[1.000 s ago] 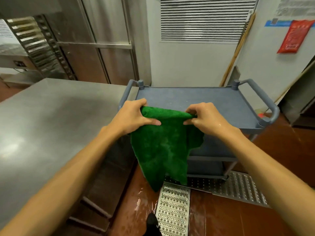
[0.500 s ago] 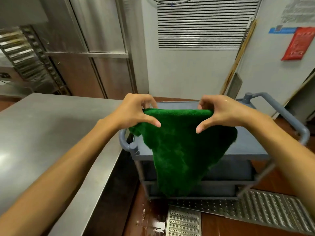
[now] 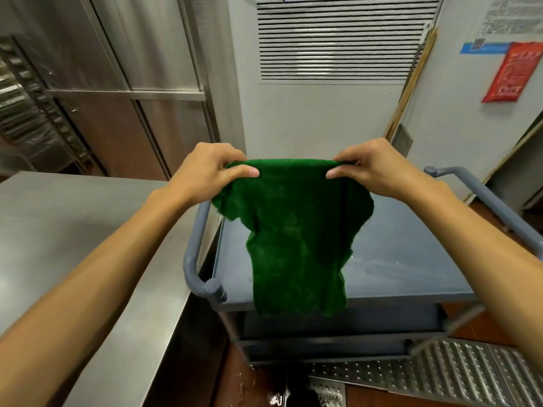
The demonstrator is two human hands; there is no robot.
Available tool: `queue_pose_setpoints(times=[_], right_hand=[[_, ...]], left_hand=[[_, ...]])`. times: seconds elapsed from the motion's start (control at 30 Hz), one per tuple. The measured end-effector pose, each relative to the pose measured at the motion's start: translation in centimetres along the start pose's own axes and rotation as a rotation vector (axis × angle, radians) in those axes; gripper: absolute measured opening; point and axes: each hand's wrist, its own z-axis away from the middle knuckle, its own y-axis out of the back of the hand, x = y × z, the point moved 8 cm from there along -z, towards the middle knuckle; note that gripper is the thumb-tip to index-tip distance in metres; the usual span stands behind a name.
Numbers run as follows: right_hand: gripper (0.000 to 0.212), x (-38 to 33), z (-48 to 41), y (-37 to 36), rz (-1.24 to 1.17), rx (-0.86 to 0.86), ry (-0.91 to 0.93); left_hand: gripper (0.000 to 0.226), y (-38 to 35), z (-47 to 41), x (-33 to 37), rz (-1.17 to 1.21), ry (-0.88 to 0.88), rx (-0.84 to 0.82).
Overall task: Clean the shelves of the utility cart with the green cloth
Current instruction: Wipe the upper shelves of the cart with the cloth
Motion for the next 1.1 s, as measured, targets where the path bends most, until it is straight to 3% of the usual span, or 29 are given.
queue_pose_setpoints(times=[0.2, 0.5, 0.67, 0.8, 0.93, 1.03, 1.1], right_hand=[[0.026, 3.7, -7.3, 0.7, 0.070, 0.063, 0.089], [0.033, 4.9, -18.8, 7.6, 0.111, 0.282, 0.181], [0.033, 5.5, -21.4, 8.1, 0.063, 0.326, 0.207], [0.034, 8.6, -21.2, 3.5, -0.068, 0.197, 0.094], [0.039, 13.6, -18.1, -5.2, -0.193, -0.094, -0.114], [0.055, 17.0, -13.6, -12.9, -0.193, -0.348, -0.256], [0.063, 19.0, -10.0, -18.0, -0.171, -0.549, -0.338]], left_hand=[[0.045, -0.1, -6.8, -1.6, -0.080, -0.042, 0.011], [0.039, 6.4, -18.4, -2.3, -0.305, -0.121, 0.251], [0.038, 7.3, -21.4, -3.6, -0.361, -0.116, 0.227], [0.037, 3.3, -20.7, -6.3, -0.246, -0.015, 0.064], [0.027, -5.2, -16.2, -11.0, -0.119, 0.161, -0.228], [0.061, -12.3, -10.7, -14.5, -0.084, 0.268, -0.430], [0.057, -16.6, -7.1, -16.6, -0.041, 0.329, -0.594]])
